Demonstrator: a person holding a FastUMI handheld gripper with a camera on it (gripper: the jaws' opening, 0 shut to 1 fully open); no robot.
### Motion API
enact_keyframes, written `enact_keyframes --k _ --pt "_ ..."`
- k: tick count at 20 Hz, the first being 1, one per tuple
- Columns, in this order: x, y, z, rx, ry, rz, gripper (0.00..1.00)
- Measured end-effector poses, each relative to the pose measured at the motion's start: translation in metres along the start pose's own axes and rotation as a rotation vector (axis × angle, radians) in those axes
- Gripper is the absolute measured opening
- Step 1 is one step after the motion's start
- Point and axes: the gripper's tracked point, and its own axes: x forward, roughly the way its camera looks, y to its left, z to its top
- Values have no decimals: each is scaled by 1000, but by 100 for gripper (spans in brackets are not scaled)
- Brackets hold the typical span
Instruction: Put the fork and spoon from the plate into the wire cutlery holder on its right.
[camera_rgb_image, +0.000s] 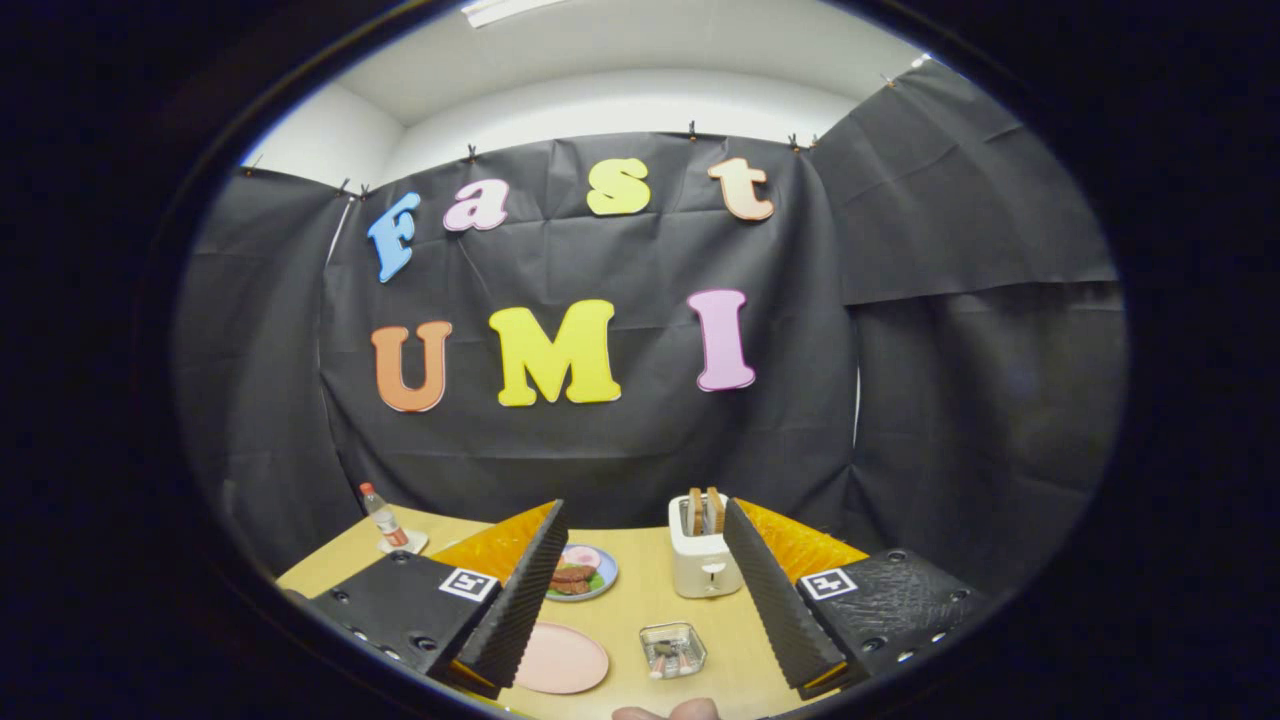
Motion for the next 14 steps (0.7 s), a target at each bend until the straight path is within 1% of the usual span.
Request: enact_keyframes --k 14 --pt "-13 3 12 -13 -60 -2 94"
